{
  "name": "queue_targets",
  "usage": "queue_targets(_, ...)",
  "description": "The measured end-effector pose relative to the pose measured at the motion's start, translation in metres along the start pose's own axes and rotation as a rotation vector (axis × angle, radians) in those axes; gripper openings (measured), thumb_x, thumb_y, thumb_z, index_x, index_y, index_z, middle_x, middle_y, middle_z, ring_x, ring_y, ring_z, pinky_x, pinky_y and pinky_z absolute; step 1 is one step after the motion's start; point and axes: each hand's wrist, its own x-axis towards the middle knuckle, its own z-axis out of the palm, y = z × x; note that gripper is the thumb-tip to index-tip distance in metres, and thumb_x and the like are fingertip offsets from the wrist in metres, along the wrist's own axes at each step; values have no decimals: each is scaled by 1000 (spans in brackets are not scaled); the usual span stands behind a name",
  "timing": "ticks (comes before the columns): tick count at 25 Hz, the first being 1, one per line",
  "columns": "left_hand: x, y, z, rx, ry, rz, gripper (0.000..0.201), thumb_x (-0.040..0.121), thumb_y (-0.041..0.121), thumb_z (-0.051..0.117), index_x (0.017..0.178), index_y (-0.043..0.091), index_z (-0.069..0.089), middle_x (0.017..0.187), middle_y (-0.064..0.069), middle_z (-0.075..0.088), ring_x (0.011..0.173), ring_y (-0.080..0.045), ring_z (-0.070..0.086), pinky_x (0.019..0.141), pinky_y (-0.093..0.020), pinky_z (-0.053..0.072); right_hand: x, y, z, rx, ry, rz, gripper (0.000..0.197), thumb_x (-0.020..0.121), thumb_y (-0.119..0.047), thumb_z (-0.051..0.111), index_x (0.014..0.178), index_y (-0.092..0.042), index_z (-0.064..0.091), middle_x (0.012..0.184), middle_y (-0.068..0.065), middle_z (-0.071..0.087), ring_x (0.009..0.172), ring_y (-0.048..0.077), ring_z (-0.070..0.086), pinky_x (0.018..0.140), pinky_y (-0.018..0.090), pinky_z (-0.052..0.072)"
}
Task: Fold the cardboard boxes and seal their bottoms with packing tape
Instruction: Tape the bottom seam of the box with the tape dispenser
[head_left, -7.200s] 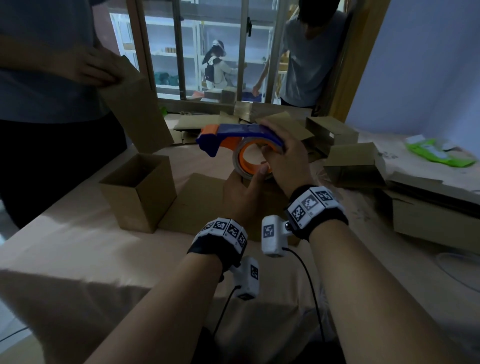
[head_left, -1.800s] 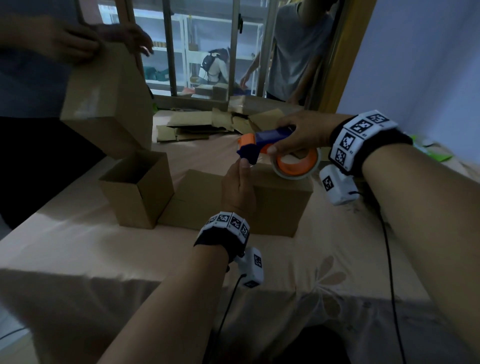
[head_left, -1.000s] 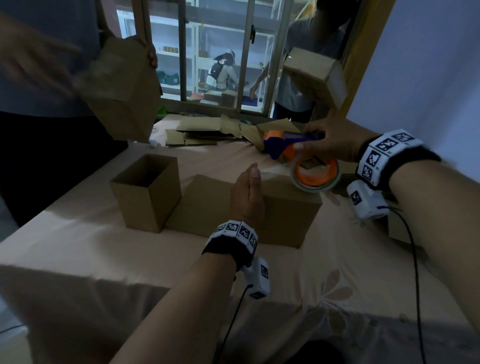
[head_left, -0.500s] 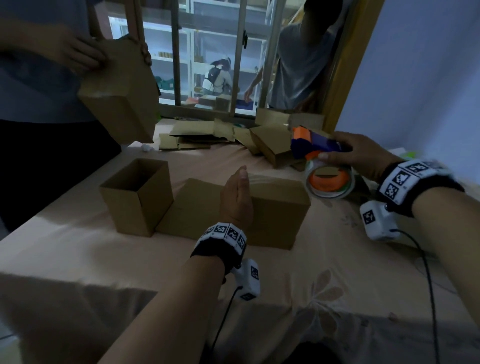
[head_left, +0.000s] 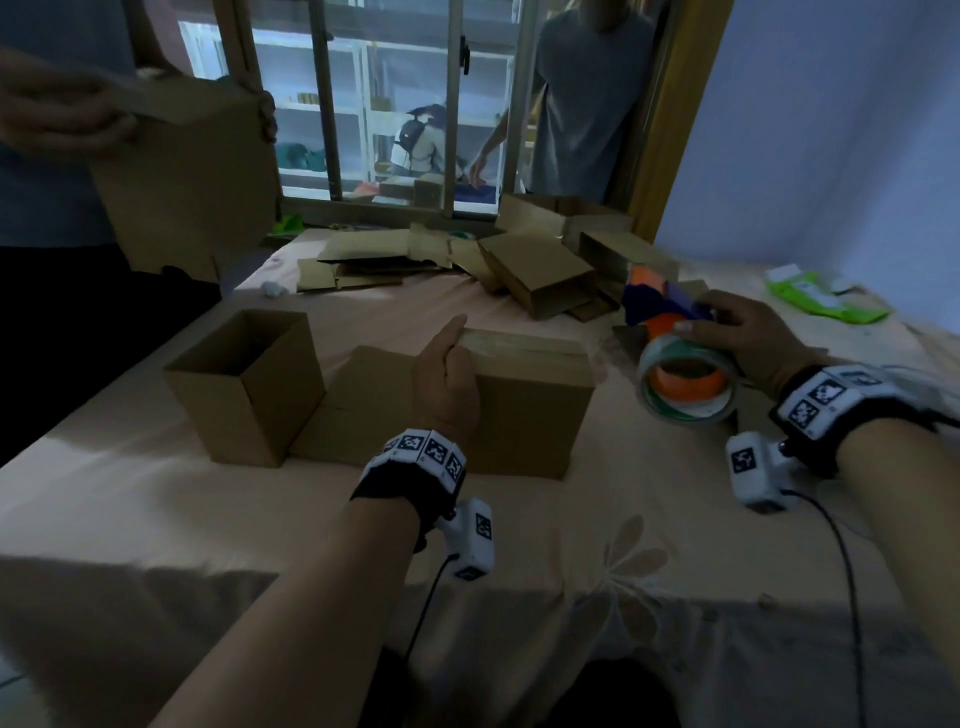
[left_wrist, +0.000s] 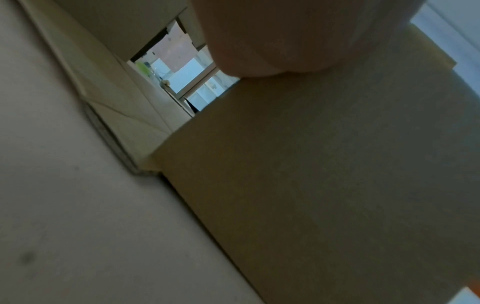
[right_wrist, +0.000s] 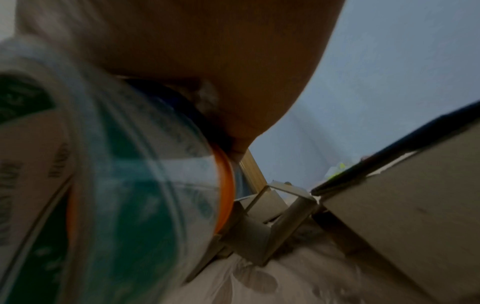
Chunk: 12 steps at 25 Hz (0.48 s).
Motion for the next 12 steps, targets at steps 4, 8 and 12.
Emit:
queue_targets(4, -1, 3, -2, -4, 15, -10, 61, 88, 30, 28, 138, 8, 57, 138, -10, 57, 110, -8, 51, 80, 6, 32, -5, 19, 27, 180, 73, 106, 79, 59, -65, 66, 108, -3, 64, 103, 28, 63, 90, 40, 61, 81, 41, 46)
queue_targets(8, -2, 5, -1, 6, 11, -10, 60, 92, 36, 28, 137, 9, 58, 139, -7, 57, 119, -9, 51, 87, 4, 32, -10, 32, 45, 232, 115, 161, 87, 55, -67, 69, 112, -3, 64, 100, 23, 64, 86, 36, 61, 78, 43, 49)
queue_targets(12, -1, 9, -2, -18, 20, -45, 41, 103, 24, 41, 136, 10, 59, 123, 3, 63, 90, 23, 51, 73, 9, 32, -18, 48, 56, 200, 160, 199, 70, 57, -62, 65, 101, -7, 62, 80, 8, 55, 71, 24, 51, 65, 33, 37)
